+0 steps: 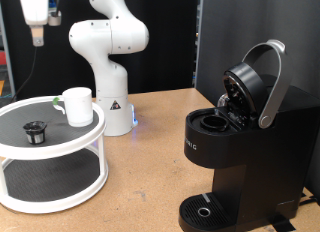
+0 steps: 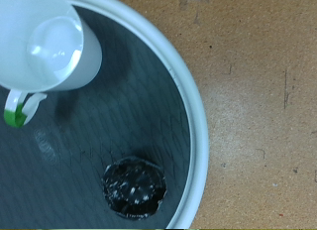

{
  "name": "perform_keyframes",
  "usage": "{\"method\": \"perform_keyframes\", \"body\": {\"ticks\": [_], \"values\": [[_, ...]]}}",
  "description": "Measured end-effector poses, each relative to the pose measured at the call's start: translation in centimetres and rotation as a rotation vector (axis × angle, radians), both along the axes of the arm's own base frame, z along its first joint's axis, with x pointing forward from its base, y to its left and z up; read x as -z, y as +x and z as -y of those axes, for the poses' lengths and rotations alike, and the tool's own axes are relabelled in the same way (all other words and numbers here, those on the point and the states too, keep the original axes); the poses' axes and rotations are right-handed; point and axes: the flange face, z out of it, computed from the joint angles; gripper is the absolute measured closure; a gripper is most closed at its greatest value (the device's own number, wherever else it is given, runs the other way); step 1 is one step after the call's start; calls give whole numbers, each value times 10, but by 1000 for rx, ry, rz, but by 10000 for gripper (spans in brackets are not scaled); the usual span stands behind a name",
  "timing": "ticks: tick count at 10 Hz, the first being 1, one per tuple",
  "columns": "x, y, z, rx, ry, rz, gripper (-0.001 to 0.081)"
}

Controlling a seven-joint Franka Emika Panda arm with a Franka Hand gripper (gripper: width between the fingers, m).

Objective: Make a cup of coffee with the keurig machine

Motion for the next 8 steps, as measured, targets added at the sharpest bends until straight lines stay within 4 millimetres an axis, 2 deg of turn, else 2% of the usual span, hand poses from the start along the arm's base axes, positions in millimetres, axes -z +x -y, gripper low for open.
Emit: {"method": "perform_keyframes", "body": {"ticks": [2, 6, 8], "values": [[6, -2, 11, -19, -6, -31, -2], [13, 0, 13, -48, 23, -20, -2], [30, 4, 15, -40, 21, 26, -2]]}}
